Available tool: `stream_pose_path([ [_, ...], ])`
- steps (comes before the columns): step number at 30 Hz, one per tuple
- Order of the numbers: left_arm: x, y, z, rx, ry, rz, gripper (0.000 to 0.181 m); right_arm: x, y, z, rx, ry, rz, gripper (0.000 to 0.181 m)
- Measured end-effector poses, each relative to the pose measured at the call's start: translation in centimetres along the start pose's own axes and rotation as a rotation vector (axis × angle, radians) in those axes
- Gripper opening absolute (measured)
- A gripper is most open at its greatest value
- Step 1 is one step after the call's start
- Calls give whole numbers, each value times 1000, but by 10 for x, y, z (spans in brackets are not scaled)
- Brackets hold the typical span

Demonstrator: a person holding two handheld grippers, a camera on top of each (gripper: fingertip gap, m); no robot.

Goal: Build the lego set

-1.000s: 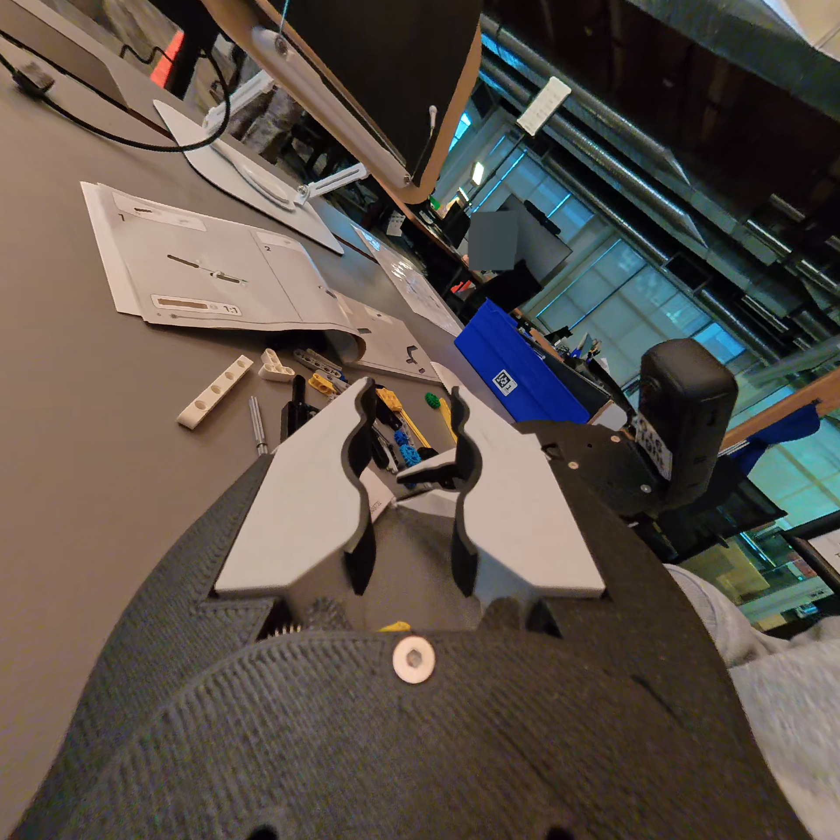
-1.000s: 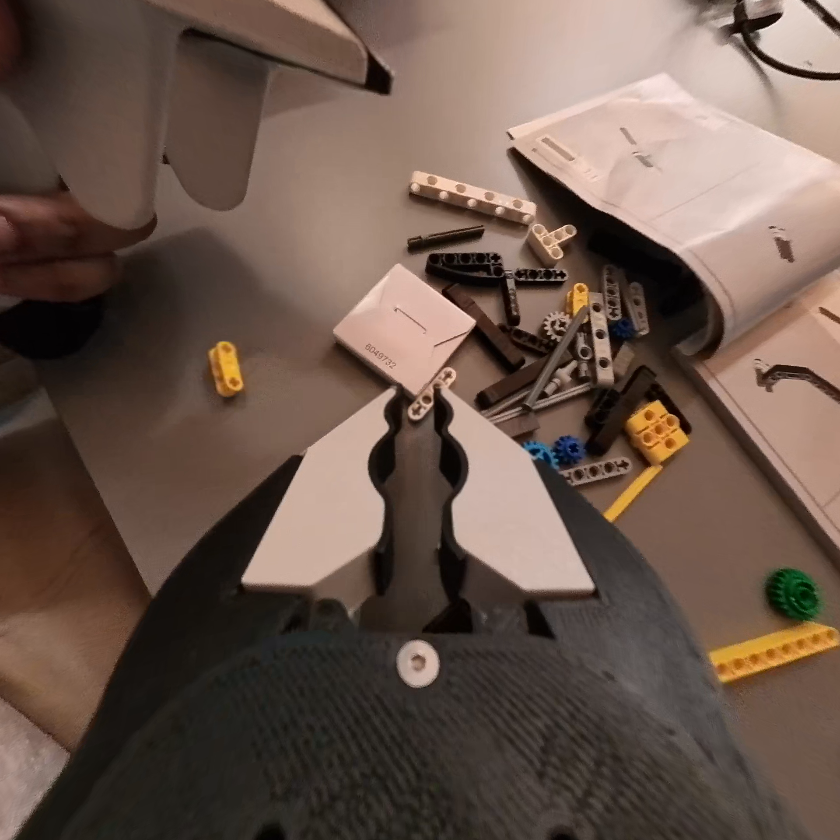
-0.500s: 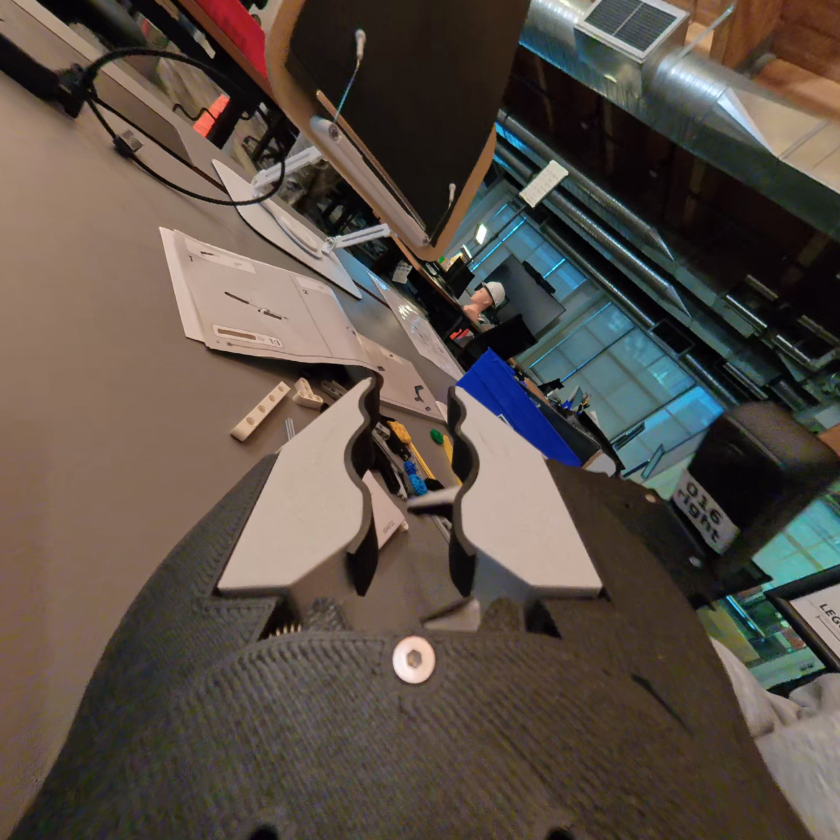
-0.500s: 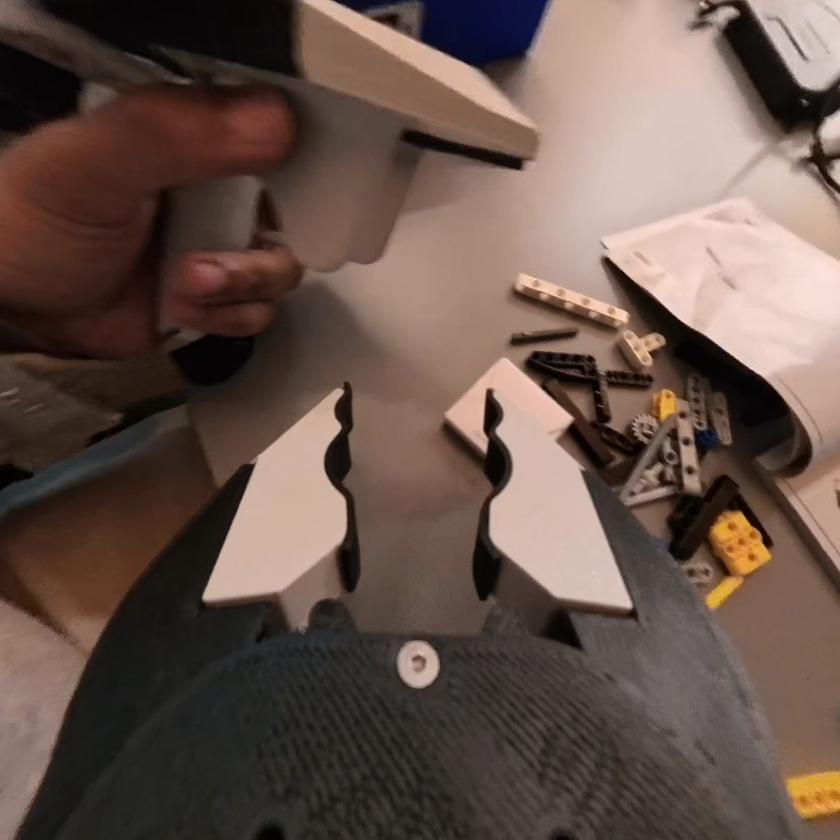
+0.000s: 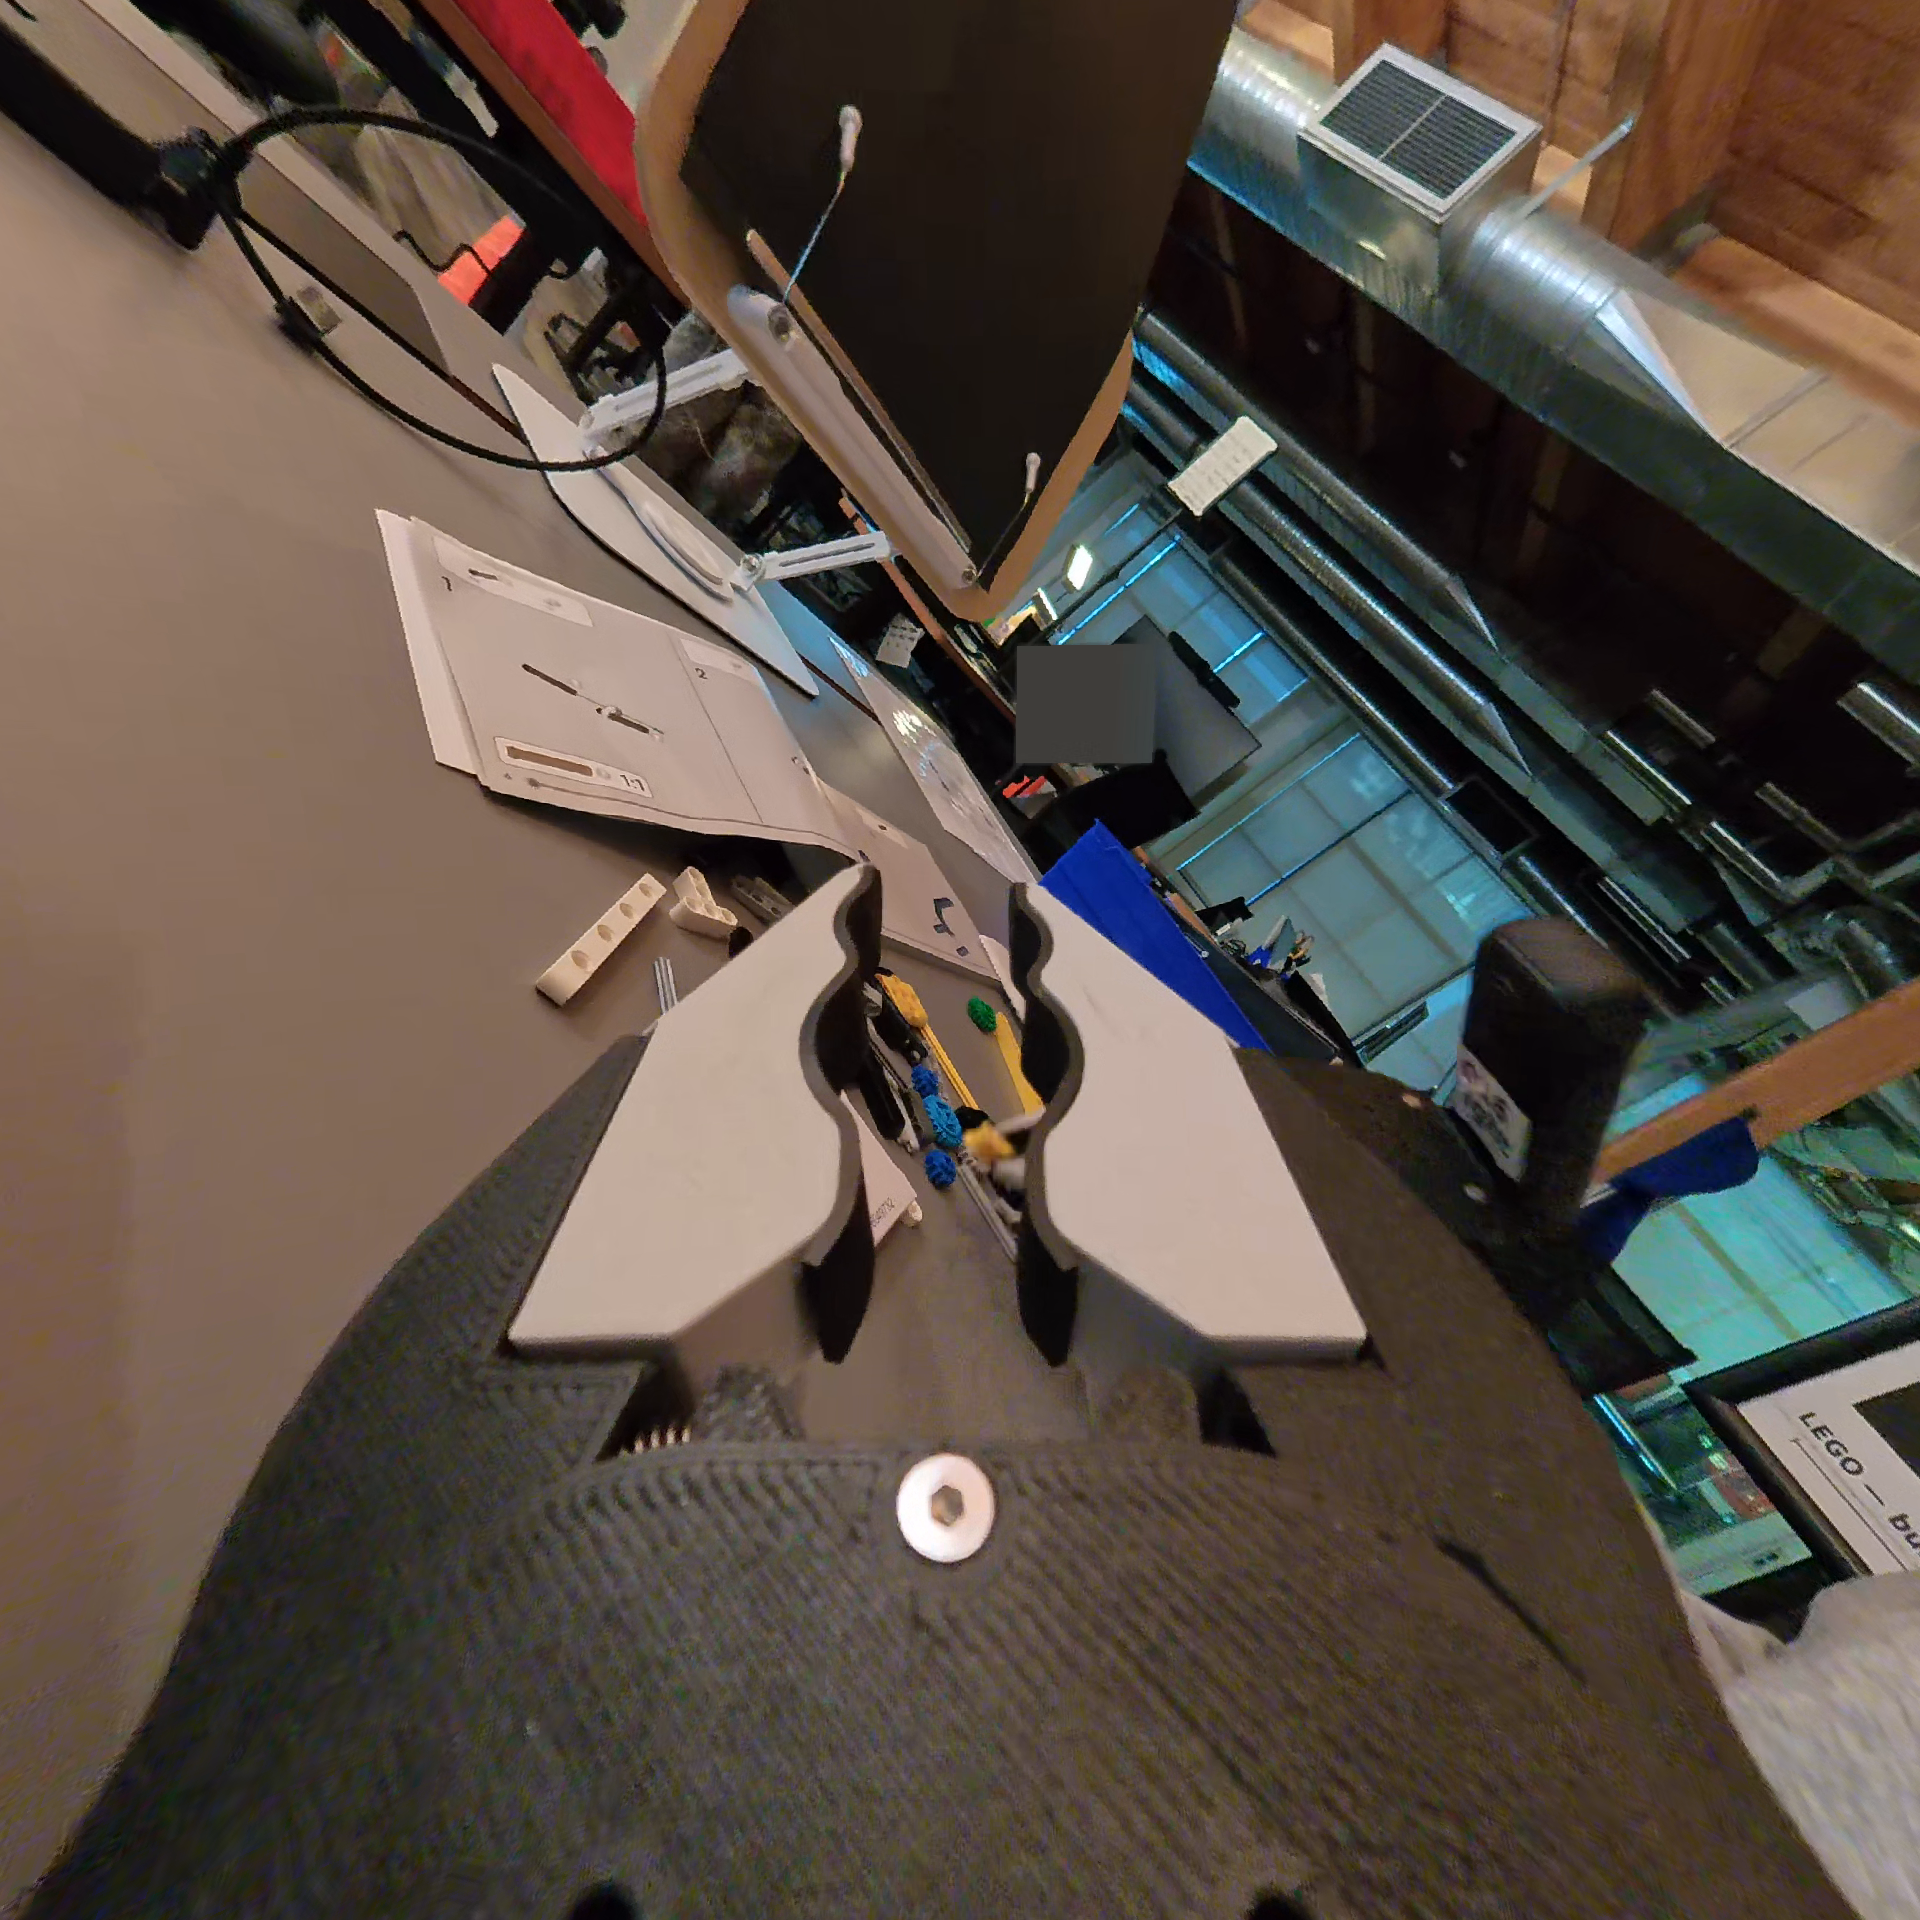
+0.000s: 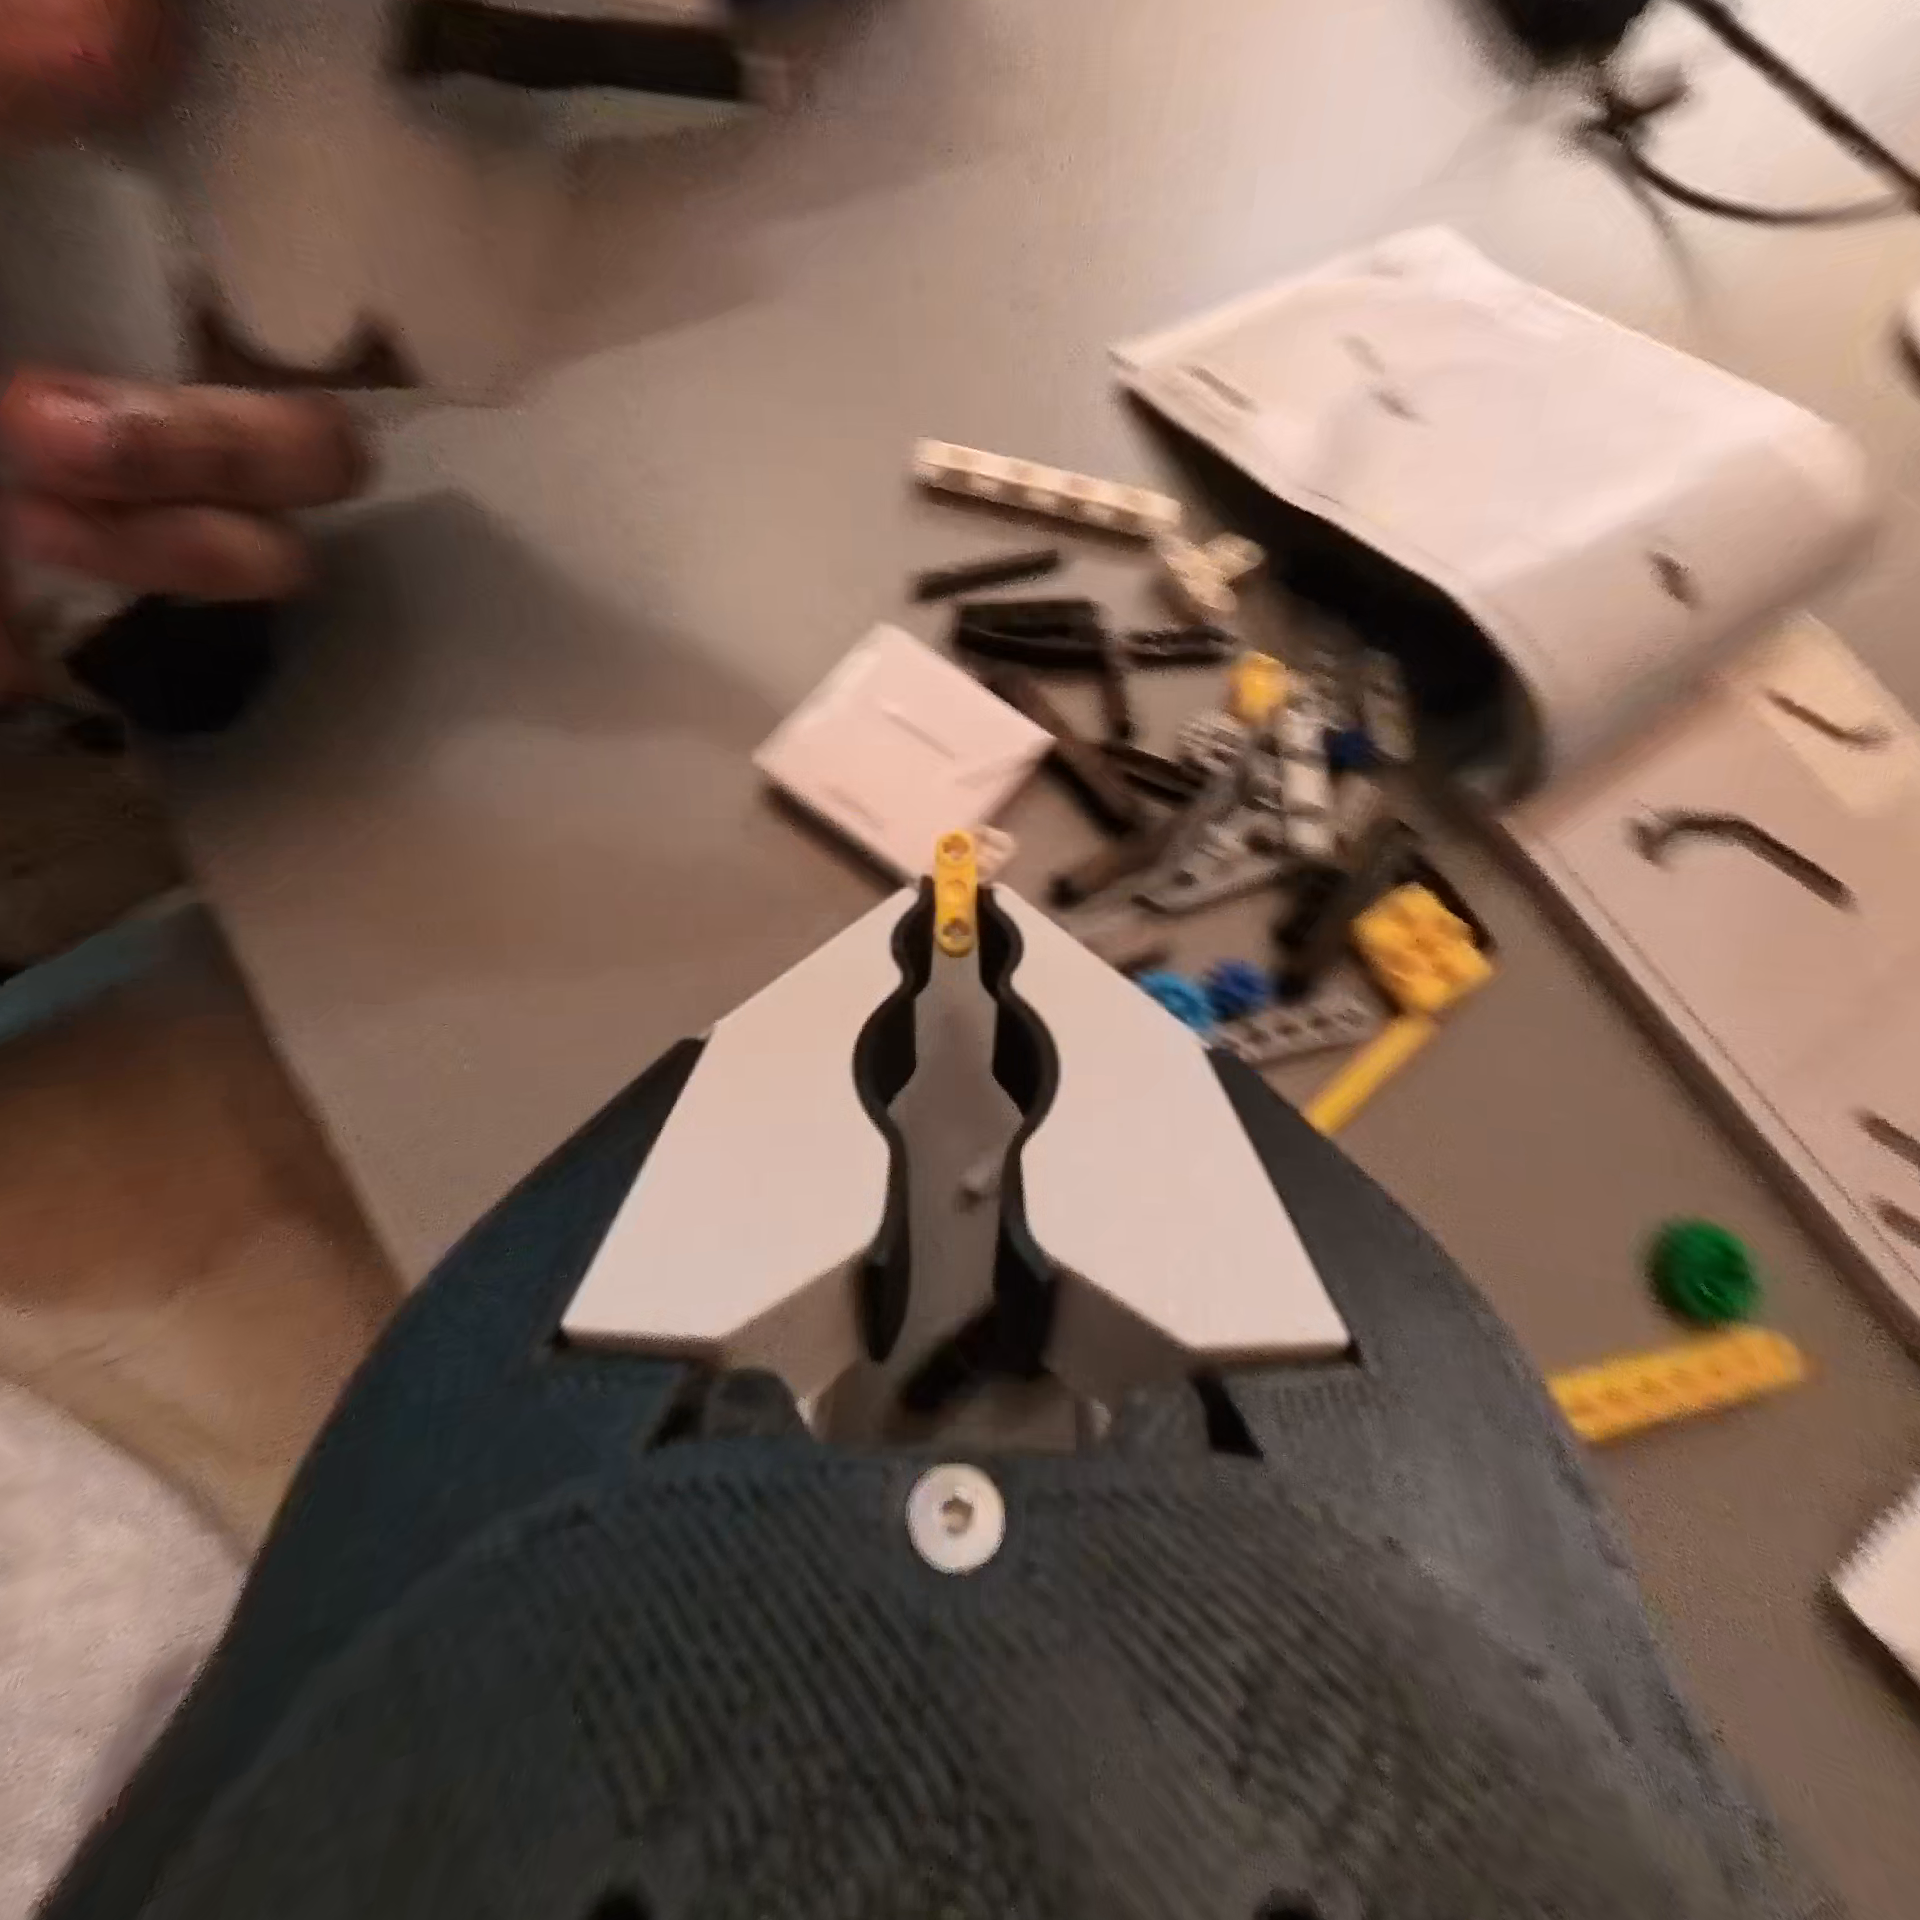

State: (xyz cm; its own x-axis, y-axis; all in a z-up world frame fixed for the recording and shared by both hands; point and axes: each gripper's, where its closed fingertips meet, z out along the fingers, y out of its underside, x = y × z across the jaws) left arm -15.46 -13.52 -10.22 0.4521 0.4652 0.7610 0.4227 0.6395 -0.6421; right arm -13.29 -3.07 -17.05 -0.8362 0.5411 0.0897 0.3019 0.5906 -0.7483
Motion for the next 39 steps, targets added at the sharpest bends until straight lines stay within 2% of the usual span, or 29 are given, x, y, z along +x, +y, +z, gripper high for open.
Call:
stream_pose_path([
  [1,0,1,1,-5,4,-7,19,16,6,-2,-8,38,35,6],
  [3,0,4,2,-13,10,-15,19,34,12,-2,7,58,90,6],
  [6,0,4,2,-14,1,1,18,35,10,0,42,49,123,19],
  [10,-2,-3,-2,27,-25,25,13,12,-4,5,64,56,28,34],
  [13,-4,-2,-1,26,-23,4,13,-18,-13,21,57,5,20,55],
  [18,-3,-2,-2,23,-28,23,13,-23,-12,51,-50,61,-42,81],
  [21,-4,-2,-2,25,-31,27,13,-25,-14,57,-78,22,8,75],
  [24,-3,-2,-2,23,-23,14,13,-27,-18,53,-66,-6,-11,39],
  [26,-4,-1,-2,18,-21,12,13,-39,-23,49,-17,-93,-6,46],
  [28,-3,0,-1,15,-20,10,13,-39,-25,45,10,-112,19,53],
  [35,-4,3,1,0,-21,12,14,-15,-20,47,-15,12,44,82],
  [37,-3,4,1,-3,-22,14,14,-19,-4,55,-110,-18,67,84],
  [38,-3,5,1,-4,-22,15,14,-23,-6,55,-95,-45,97,77],
  [39,-3,5,1,-6,-22,16,14,-24,-7,54,-90,-59,91,61],
])
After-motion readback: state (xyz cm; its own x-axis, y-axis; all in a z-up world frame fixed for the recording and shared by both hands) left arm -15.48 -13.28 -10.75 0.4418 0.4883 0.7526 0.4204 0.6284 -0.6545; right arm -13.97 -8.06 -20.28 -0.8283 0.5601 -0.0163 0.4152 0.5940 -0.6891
